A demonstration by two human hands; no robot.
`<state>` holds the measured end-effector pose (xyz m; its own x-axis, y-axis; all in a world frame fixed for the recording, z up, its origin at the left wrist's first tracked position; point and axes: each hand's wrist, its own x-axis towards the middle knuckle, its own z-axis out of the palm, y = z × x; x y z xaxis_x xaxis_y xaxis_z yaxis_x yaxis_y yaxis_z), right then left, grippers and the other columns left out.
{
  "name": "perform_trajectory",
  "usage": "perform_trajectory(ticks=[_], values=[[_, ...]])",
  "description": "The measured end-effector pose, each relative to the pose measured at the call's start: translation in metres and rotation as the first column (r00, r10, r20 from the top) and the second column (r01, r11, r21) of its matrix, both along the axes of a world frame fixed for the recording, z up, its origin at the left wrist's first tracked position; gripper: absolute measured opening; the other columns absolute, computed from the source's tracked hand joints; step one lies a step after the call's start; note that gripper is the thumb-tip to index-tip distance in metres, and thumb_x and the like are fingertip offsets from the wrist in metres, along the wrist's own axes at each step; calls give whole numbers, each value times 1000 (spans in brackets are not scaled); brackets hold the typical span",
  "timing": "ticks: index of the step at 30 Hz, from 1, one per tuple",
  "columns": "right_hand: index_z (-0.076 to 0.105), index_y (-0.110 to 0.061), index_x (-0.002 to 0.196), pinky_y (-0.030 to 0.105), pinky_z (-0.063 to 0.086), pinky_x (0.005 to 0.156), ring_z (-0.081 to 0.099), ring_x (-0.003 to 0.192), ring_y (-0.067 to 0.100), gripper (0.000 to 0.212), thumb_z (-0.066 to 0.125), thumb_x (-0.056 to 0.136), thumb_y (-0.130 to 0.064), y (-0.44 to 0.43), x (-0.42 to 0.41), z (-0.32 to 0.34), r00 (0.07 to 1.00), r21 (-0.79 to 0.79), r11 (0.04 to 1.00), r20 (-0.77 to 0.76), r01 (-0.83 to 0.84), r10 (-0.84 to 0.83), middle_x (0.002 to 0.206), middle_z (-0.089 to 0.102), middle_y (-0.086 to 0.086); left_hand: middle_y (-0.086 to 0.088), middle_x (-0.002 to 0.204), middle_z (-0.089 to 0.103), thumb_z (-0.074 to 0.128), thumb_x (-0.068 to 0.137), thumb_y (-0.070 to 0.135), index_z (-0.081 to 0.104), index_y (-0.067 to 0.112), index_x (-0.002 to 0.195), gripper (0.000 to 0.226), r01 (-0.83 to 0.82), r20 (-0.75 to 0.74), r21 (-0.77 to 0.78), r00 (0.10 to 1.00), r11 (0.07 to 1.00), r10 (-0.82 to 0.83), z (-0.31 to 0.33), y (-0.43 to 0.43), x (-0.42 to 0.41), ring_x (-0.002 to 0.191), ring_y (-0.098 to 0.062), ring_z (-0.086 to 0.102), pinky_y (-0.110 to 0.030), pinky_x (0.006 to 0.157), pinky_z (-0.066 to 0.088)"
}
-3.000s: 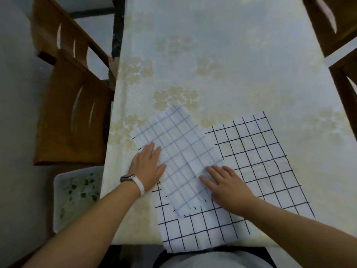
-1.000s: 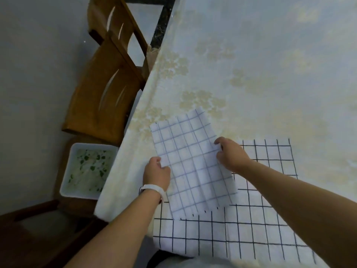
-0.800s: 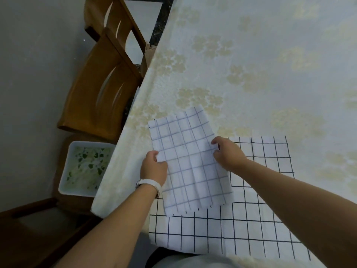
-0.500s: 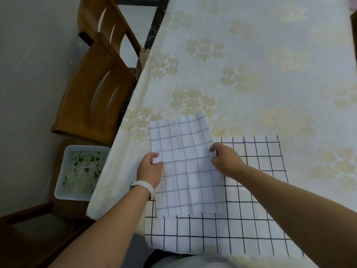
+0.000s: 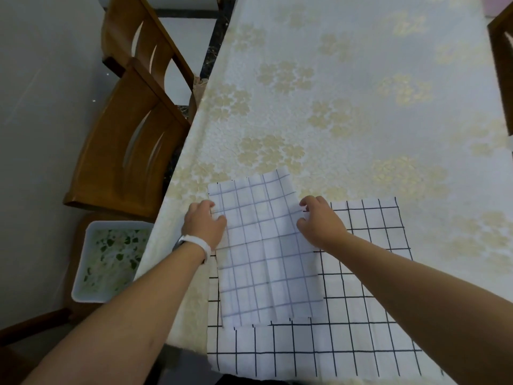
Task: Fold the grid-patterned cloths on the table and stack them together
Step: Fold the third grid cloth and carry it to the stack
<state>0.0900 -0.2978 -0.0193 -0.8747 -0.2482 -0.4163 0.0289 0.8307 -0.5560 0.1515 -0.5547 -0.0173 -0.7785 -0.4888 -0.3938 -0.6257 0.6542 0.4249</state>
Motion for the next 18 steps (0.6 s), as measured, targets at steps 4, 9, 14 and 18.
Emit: perform_trajectory(ticks=[4, 9, 14, 18], values=[[43, -15, 135, 37, 49, 82, 55, 101, 26, 48, 54, 88, -18, -16, -31, 0, 1000, 23, 1000, -8, -11, 11, 131, 46, 8, -4, 142, 37, 58, 88, 38, 38, 22, 140, 58, 147, 36, -51, 989, 988, -145, -2, -19, -41, 128, -27, 41, -44, 103, 41], [39, -14, 140, 32, 44, 80, 54, 101, 24, 55, 56, 88, -17, -39, -66, -2, 1000, 17, 1000, 15, 14, -14, 132, 48, 10, -3, 140, 39, 62, 86, 38, 37, 24, 140, 61, 310, 132, -85, 946, 947, -297, -3, -31, -75, 128, -26, 38, -44, 102, 41], [35, -11, 145, 29, 39, 72, 54, 90, 22, 59, 52, 88, -13, -60, -93, -8, 998, 0, 999, 37, 43, -43, 125, 57, 13, -4, 120, 51, 68, 81, 43, 46, 24, 121, 49, 442, 233, -139, 884, 886, -405, -5, -38, -94, 107, -26, 51, -43, 88, 49], [52, -11, 130, 28, 38, 72, 53, 90, 22, 39, 48, 91, -9, -68, -106, -9, 997, 50, 998, 63, 45, -48, 122, 60, 11, -1, 102, 56, 66, 83, 43, 49, 27, 100, 30, 433, 254, -69, 879, 899, -404, -5, -43, -102, 88, -24, 56, -41, 80, 52]])
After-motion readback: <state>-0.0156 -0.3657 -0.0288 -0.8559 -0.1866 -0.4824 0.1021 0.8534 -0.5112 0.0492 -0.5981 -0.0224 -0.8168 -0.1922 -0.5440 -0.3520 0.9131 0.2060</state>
